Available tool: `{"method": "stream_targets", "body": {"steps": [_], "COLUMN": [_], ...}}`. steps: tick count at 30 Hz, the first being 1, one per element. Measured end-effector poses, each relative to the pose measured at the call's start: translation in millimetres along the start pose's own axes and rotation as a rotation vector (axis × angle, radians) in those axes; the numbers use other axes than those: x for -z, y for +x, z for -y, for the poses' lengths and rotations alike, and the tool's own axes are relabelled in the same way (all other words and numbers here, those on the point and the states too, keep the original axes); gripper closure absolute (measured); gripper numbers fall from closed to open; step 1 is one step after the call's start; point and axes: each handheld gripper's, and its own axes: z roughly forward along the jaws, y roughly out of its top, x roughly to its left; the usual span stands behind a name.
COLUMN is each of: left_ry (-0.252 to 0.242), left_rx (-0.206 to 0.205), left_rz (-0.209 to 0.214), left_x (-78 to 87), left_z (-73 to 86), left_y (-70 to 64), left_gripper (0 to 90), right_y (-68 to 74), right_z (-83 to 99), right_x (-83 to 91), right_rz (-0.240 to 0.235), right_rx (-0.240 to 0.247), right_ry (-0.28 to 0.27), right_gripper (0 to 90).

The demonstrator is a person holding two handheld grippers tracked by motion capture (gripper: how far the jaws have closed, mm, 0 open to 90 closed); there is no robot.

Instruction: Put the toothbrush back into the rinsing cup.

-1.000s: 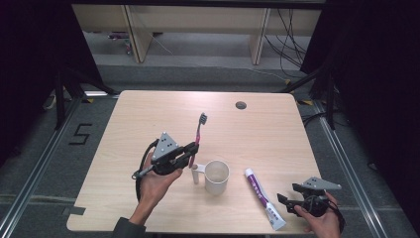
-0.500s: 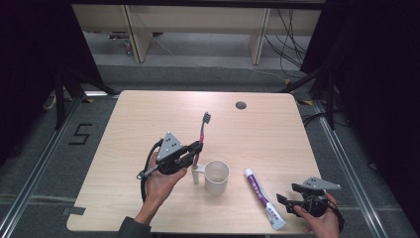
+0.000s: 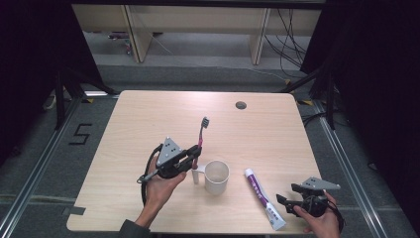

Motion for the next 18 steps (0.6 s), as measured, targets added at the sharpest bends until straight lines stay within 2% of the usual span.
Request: {"method": "stream_targets", "body": {"steps": [8, 9, 10, 18], "left_ry": [-0.005, -0.014, -0.014, 0.017], "left_rx": [0.015, 0.015, 0.015, -0.006], "left_rz": [0.000, 0.006, 0.006, 0.000], "left_x": [-0.7, -1.1, -1.1, 5.0], "left_z": [9.2, 10.2, 10.2, 14.0], "left_y": [0.3, 0.5, 0.5, -0.5], "left_gripper": [83.4, 83.4, 83.3, 83.0], "right_y": [0.2, 2.2, 0.0, 0.2], "right_z": [0.0, 0.3, 0.0, 0.0], "right_x": [0.5, 0.4, 0.5, 0.9], "right_rz": [0.000, -0.004, 0.005, 0.000], "right_rx": [0.000, -0.031, -0.001, -0.003], "right_ry": [-0.003, 0.002, -0.003, -0.004], "right_gripper": [25.3, 25.3, 25.3, 25.3]}}
